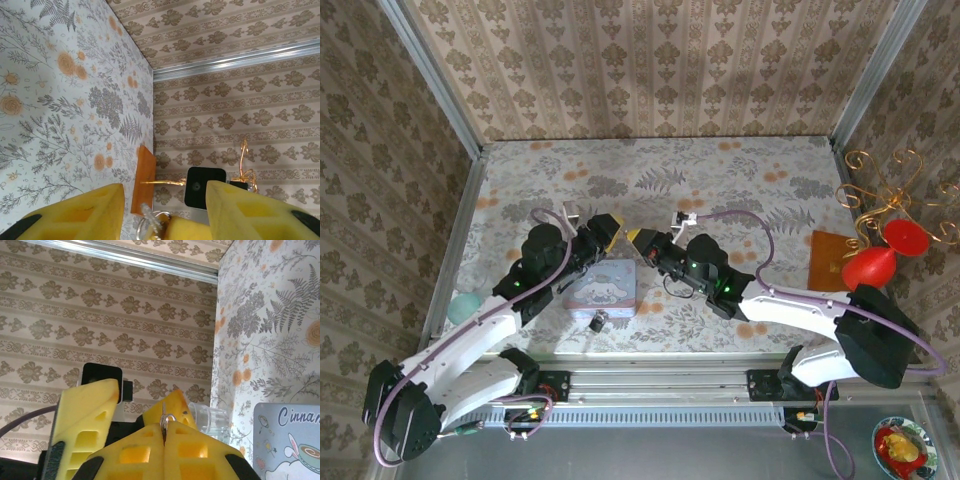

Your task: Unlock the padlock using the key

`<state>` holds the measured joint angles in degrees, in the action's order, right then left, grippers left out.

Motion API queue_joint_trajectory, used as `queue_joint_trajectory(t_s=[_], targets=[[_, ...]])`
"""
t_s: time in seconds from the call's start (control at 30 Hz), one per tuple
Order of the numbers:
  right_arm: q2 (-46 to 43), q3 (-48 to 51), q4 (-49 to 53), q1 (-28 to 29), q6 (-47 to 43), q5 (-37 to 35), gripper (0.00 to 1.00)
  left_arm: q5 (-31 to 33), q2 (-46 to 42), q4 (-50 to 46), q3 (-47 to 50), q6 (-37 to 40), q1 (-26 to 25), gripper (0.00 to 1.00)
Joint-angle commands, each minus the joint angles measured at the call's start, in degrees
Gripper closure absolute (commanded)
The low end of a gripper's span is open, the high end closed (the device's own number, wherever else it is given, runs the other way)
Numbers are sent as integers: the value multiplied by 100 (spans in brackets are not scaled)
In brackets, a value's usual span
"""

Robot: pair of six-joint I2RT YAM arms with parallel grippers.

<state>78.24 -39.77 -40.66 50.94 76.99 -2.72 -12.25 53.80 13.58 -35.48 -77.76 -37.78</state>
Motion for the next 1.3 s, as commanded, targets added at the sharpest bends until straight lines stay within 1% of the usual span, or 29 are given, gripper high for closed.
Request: queue_joint_trajectory(t_s=[0.0,0.2,0.3,0.43,0.47,0.63,0.73,0.9,0.93,0.97,1.0,1.03,1.07,1.1,1.13,1.17,1.27], targets=[[60,-124,-268,69,126,-271,100,-41,-132,190,72,-167,47,55],[113,-173,-393,116,141,-281,100,-162,-54,210,34,-233,54,59],[113,-180,-355,131,132,-307,100,-213,-20,259,18,-244,52,66],[113,-112,-378,136,140,-353,100,-284,84,314,-9,-324,58,81],[105,-95,-351,138,141,-389,100,-302,110,318,-20,-323,52,83],[-119,-171,303,165,-101,-672,100,-266,143,124,-96,-243,60,91],[-125,-172,340,171,-89,-686,100,-251,157,96,-96,-211,64,96],[-89,-141,296,180,-55,-677,100,-237,192,69,-116,-127,60,100],[-102,-132,284,184,-61,-664,95,-219,184,27,-125,-75,68,100],[-127,-128,299,182,-97,-675,85,-204,184,-7,-134,-14,81,100],[-193,-119,393,175,-158,-681,70,-170,170,-41,-141,119,118,100],[-308,-119,612,162,-276,-721,51,-105,151,-143,-166,347,162,100],[-419,-125,856,163,-451,-790,40,-52,135,-326,-213,536,195,100],[-556,-157,1170,162,-692,-869,31,-15,131,-500,-257,726,233,100],[-630,-183,1451,162,-873,-923,26,-14,131,-556,-275,880,266,100],[-707,-174,1594,122,-990,-921,25,-26,136,-565,-283,934,280,100],[-711,126,949,-70,-1090,-622,26,-194,235,-325,-249,898,289,100]])
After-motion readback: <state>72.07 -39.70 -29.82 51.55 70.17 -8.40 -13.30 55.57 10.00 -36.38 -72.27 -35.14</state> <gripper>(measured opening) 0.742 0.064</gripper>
